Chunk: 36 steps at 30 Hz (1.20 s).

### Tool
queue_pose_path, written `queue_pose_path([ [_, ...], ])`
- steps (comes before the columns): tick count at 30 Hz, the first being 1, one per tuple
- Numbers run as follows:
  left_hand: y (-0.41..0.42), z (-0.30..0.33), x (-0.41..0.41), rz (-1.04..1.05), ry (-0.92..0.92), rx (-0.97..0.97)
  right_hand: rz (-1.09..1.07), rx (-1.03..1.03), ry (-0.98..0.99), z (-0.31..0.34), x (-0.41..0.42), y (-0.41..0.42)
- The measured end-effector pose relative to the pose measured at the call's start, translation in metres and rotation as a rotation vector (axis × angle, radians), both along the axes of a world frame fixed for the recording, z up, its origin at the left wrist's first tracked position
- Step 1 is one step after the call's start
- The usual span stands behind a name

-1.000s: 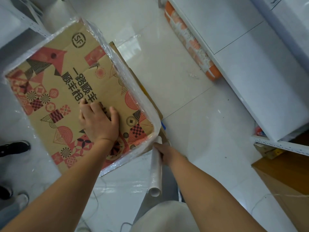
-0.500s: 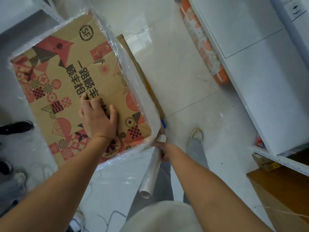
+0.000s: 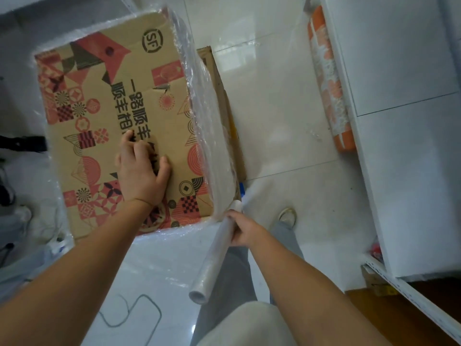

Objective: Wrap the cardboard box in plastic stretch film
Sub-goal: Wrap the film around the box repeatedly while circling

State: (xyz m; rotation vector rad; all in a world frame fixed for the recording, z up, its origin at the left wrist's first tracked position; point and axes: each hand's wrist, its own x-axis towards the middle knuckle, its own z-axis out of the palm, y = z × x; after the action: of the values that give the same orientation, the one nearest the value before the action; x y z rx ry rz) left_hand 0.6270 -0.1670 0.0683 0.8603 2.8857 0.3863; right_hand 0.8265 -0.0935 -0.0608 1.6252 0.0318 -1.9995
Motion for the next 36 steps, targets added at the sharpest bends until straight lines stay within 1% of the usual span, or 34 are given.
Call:
queue_pose_path([
  [2,0.000,-0.001,0.000,0.010,0.002,0.007,-0.019,0.016,-0.002,-0.001,-0.001,0.003],
  [7,0.000,-0.001,0.000,0.024,-0.005,0.000,-0.248,0.049,-0.021,-0.002,0.002,0.015],
  [10,-0.001,-0.001,-0.001,0.026,-0.004,-0.002,-0.281,0.099,-0.044,-0.006,-0.006,0.012],
  [13,-0.001,-0.002,-0.002,0.035,-0.011,-0.010,-0.344,0.100,-0.043,-0.009,-0.014,0.008],
  [18,-0.001,-0.001,-0.001,0.028,-0.011,0.005,-0.328,0.090,0.009,-0.006,-0.014,0.007],
  [21,-0.001,-0.001,0.000,0.036,-0.012,0.003,-0.312,0.045,0.040,0.003,-0.008,0.011],
  [24,0.000,0.000,0.000,0.027,-0.005,0.007,-0.324,0.059,0.077,0.009,-0.004,0.015],
  [31,-0.003,-0.002,-0.002,0.018,-0.003,0.018,-0.357,0.077,-0.016,0.011,0.008,0.022],
  [36,-0.003,-0.002,-0.002,0.021,-0.004,0.028,-0.300,0.097,-0.015,0.012,-0.006,0.030],
])
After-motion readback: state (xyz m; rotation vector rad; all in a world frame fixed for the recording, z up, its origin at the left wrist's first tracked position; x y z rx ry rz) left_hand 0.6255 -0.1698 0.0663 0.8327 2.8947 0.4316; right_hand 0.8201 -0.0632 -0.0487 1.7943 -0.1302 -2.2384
